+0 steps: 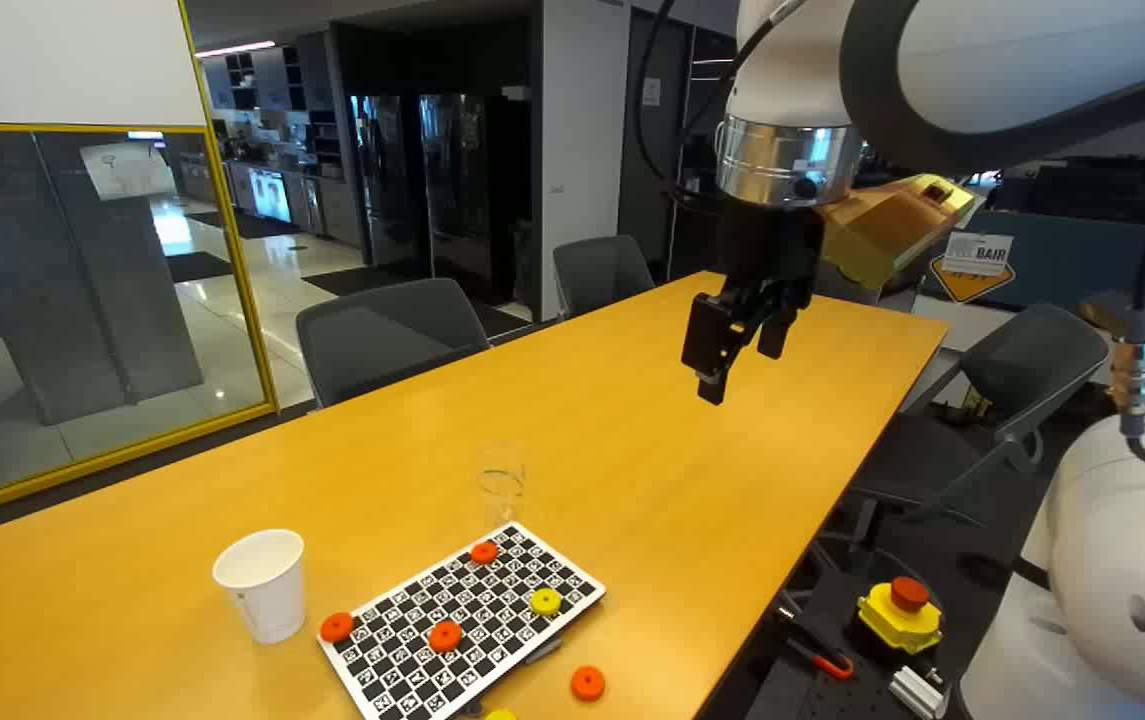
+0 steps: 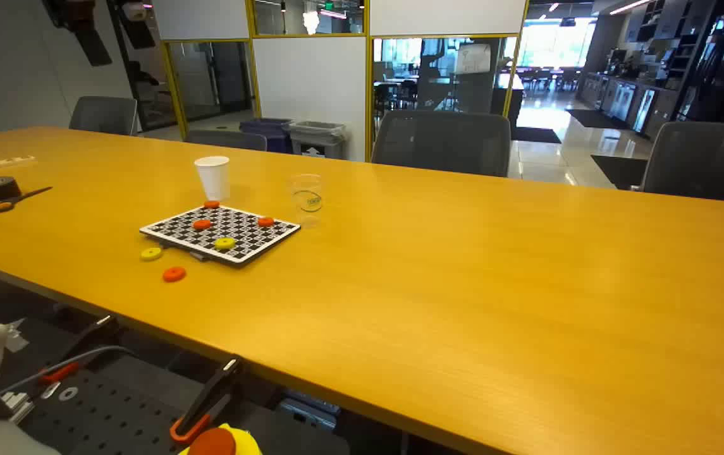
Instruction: Put the yellow objects inside the transparent cup and the orange objects inside the white cup.
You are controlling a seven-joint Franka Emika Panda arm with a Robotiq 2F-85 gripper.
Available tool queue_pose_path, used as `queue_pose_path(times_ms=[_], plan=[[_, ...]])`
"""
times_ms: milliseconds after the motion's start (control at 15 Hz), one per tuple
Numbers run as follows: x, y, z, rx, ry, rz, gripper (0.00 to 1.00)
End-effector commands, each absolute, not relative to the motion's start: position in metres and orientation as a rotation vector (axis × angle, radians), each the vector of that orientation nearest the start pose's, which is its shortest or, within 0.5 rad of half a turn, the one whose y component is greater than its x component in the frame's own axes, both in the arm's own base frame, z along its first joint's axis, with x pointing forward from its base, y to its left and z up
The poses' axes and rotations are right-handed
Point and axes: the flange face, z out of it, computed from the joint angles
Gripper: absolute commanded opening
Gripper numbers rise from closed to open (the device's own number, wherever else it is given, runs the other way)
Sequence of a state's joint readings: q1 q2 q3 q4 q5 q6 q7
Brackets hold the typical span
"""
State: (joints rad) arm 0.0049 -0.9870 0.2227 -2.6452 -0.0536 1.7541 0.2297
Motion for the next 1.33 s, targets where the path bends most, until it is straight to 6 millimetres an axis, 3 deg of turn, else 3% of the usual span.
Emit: queue_pose_path(times_ms=[0, 333, 533, 933, 1267], plan=[[0.266, 0.066, 0.524, -3.35, 0.142, -0.218, 1.0], [0.266, 0.067, 0.531, -3.346, 0.141, -0.244, 1.0], [0.27, 0.066, 0.522, -3.338, 0.119, -0.234, 1.0], [0.293, 0.08, 0.475, -3.28, 0.004, -0.287, 1.0], [0.328, 0.089, 0.43, -3.211, -0.049, -0.327, 1.0]])
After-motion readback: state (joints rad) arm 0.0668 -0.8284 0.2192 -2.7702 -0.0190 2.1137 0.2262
